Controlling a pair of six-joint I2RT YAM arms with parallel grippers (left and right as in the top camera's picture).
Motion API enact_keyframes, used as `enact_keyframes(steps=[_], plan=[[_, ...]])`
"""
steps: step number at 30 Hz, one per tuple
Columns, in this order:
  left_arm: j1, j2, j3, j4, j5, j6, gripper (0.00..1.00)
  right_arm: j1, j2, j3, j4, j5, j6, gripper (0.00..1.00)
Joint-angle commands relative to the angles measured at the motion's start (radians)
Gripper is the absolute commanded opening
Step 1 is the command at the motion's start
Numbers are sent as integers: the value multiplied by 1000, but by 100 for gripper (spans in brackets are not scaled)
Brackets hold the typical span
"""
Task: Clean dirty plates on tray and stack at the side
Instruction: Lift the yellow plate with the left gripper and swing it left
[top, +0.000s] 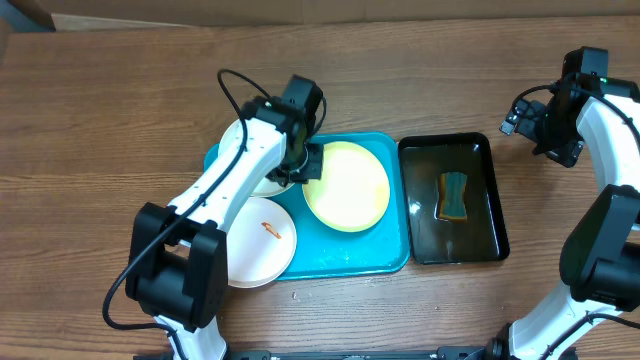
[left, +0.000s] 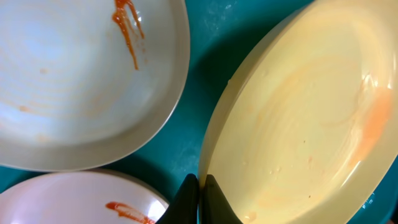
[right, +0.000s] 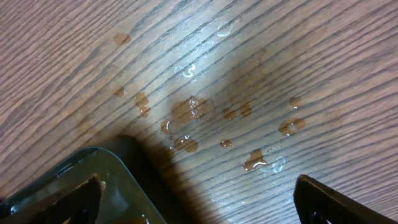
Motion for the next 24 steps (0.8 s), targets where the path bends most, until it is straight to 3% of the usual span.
enact_keyframes(steps=[1, 11, 18, 24], plan=[[11, 8, 111, -51, -4, 35, 4, -4, -9, 19, 3, -6, 0, 100], [-53, 8, 265, -57, -44, 2, 4, -4, -9, 19, 3, -6, 0, 100], [-225, 8, 265, 40, -275, -11, 4, -4, -9, 19, 3, -6, 0, 100], [-405, 8, 265, 93, -573, -10, 4, -4, -9, 19, 3, -6, 0, 100]])
